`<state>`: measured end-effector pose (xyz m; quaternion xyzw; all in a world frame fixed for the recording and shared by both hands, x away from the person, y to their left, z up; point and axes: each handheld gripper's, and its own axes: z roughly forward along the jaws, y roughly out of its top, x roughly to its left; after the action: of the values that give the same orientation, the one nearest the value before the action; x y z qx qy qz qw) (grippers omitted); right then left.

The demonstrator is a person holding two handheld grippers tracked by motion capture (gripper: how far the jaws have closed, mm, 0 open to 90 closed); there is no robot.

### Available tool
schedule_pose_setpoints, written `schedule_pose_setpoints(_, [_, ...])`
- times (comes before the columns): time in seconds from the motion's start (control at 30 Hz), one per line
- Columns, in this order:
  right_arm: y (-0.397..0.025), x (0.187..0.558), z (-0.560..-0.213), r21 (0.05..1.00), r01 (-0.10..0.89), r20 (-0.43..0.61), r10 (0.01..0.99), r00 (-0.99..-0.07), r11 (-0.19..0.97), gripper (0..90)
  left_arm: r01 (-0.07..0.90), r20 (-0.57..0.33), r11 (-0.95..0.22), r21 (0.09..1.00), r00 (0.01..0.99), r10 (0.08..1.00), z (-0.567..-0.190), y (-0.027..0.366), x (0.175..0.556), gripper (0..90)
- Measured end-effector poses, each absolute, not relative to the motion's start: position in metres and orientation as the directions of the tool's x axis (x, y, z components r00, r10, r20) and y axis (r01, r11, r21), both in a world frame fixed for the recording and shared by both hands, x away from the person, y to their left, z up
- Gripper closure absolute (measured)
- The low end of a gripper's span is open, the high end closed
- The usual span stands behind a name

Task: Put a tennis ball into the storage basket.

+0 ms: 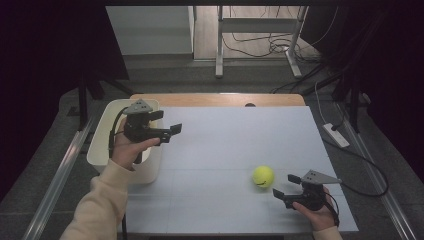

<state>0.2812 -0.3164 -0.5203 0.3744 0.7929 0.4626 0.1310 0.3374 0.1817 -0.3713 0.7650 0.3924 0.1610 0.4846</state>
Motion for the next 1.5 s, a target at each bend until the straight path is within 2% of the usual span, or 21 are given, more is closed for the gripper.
schedule_pose_setpoints(1.5, [-0.318, 0.281, -0.52, 0.834, 0.47, 0.137, 0.717, -0.683, 0.289, 13.0, 0.437, -0.125, -0.367, 0.821, 0.765, 0.631, -0.391, 0.1, 0.338, 14.0])
